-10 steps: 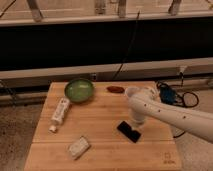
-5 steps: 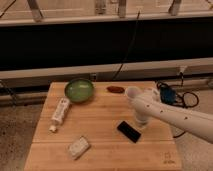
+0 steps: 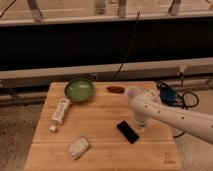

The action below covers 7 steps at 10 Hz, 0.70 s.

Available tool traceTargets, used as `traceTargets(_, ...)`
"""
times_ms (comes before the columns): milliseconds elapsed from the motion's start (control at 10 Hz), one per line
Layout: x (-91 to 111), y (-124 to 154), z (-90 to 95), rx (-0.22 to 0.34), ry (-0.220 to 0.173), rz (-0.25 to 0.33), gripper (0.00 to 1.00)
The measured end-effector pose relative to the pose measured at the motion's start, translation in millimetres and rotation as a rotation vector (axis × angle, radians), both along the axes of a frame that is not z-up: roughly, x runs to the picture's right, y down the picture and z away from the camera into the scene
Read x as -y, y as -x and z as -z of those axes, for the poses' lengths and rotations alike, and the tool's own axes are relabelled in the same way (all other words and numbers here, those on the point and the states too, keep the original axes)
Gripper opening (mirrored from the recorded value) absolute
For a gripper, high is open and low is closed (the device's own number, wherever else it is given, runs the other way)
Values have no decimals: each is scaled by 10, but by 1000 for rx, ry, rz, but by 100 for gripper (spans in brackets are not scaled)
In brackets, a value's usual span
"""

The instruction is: Push the eraser across the table

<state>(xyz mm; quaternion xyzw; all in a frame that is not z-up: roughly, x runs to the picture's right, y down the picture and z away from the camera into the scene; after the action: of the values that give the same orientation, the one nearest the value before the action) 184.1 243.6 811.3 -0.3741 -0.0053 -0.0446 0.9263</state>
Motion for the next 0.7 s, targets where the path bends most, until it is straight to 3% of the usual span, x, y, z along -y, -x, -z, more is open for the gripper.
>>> traceTargets(700, -162, 462, 46, 119, 52, 51, 1)
